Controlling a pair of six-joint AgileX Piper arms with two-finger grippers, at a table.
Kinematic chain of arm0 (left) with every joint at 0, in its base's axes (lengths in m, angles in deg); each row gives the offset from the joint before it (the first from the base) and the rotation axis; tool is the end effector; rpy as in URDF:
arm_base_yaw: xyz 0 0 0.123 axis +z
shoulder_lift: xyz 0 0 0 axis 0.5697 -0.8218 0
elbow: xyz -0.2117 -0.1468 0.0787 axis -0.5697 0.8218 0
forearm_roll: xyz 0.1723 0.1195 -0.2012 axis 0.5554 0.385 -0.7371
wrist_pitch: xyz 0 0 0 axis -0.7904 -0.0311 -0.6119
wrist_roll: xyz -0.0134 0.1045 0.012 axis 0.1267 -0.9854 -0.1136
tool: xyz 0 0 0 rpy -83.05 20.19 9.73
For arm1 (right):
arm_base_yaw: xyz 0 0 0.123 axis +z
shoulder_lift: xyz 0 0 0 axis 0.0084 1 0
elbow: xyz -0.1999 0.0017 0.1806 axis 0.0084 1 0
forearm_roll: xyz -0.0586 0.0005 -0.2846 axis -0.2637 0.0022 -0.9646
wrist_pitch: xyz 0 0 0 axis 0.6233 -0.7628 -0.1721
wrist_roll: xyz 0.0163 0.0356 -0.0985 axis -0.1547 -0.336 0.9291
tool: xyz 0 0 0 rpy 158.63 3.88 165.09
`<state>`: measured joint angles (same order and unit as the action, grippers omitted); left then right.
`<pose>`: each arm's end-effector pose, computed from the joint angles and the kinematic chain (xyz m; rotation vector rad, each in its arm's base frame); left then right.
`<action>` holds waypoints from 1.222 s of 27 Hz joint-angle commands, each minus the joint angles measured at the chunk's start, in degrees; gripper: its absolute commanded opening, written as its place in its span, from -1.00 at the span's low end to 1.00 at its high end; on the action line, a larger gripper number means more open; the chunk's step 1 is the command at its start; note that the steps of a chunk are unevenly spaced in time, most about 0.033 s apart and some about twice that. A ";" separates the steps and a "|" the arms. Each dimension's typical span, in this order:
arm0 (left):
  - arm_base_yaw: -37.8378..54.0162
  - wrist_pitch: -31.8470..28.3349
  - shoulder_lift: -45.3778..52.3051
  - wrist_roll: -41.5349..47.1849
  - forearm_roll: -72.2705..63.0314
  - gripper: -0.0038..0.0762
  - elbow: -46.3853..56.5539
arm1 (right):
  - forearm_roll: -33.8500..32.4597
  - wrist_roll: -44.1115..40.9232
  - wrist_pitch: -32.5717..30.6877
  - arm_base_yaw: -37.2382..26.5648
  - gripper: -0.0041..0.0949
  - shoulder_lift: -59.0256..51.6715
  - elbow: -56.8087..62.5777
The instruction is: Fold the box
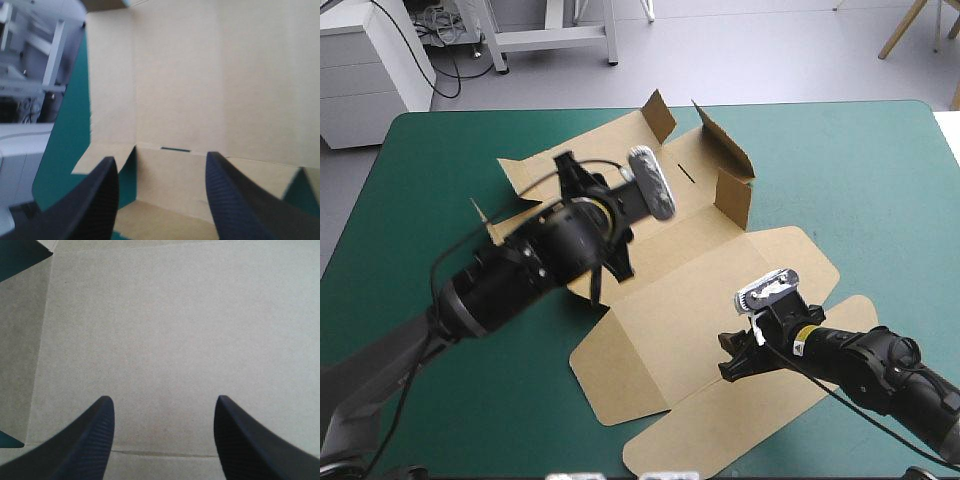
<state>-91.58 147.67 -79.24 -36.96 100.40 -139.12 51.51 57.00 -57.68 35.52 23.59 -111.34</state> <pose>0.2457 -0.2697 0.3991 1.2557 1.9919 0.4142 0.1975 0.1494 0.2257 -0.6679 2.2763 0.4351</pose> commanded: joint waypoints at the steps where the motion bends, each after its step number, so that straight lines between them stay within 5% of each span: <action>1: 10.31 1.33 2.30 0.17 0.76 0.03 -5.96 | 0.16 0.18 2.90 0.16 0.20 -0.54 -1.89; 7: 44.82 -0.64 5.40 0.28 -22.29 0.03 -10.05 | 0.16 0.18 2.90 0.16 0.20 -0.54 -1.89; 10: 51.03 -1.08 8.38 0.28 -26.77 0.03 -6.61 | 0.16 -0.02 2.90 0.16 0.20 -0.54 -1.89; 27: 54.96 -21.51 37.11 15.29 -24.02 0.03 40.23 | -0.01 -1.59 0.67 0.16 0.20 -0.30 -2.63; 33: 54.96 -17.49 37.80 16.05 -24.32 0.03 44.12 | -5.41 -1.35 -10.54 0.16 0.20 4.58 -12.62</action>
<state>-36.70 131.29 -41.32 -21.76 75.47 -94.14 48.82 55.49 -65.88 35.52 26.54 -117.92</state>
